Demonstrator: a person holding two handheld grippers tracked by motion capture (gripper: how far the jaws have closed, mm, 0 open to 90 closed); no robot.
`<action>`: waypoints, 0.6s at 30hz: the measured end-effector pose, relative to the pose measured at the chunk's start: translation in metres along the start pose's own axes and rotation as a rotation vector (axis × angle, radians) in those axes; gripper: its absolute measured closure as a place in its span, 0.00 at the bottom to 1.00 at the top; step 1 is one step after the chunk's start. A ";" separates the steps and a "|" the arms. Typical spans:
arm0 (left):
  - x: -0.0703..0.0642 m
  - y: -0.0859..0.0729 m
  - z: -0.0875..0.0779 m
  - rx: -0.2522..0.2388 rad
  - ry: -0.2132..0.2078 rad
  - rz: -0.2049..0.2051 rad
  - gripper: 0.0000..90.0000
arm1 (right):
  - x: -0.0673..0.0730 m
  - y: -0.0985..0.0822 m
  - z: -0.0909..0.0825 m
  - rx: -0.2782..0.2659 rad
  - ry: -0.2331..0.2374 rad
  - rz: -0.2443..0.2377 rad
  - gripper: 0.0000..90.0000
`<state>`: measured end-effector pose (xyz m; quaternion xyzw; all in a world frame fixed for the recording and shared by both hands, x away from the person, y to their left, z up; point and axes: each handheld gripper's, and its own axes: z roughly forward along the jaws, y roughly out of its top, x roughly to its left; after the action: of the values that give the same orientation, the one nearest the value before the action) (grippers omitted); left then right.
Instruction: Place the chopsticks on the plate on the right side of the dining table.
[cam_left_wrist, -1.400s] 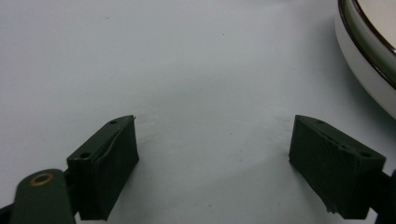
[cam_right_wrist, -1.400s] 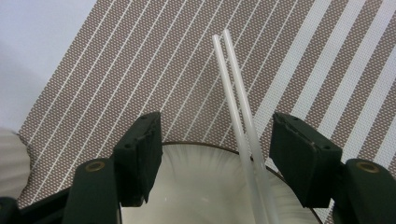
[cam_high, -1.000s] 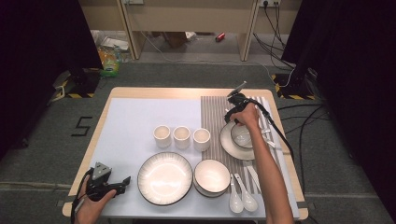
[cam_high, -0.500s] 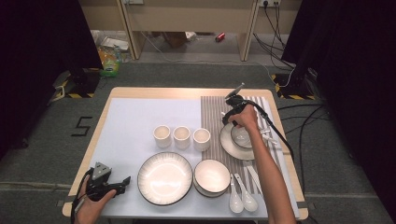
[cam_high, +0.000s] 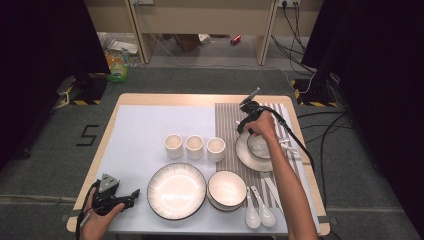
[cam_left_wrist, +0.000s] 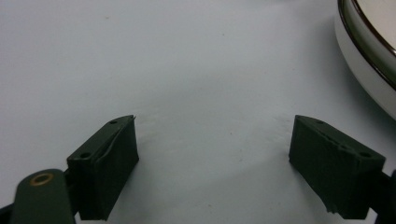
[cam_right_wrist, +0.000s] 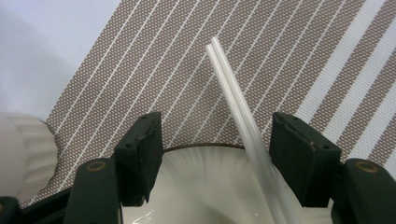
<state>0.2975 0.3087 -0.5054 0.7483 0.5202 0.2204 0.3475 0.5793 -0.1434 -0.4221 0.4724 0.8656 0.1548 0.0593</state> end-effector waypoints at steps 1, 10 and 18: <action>0.000 0.000 0.000 0.002 -0.003 -0.001 0.16 | 0.001 0.001 0.001 0.000 -0.002 -0.006 0.39; 0.000 0.000 0.000 0.001 -0.002 -0.002 0.16 | 0.006 0.001 0.001 0.032 0.005 -0.036 0.39; 0.000 0.000 0.000 0.001 -0.002 -0.002 0.16 | 0.010 0.000 0.001 0.040 0.022 -0.055 0.40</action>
<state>0.2975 0.3087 -0.5053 0.7482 0.5207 0.2192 0.3480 0.5740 -0.1354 -0.4224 0.4476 0.8819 0.1410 0.0444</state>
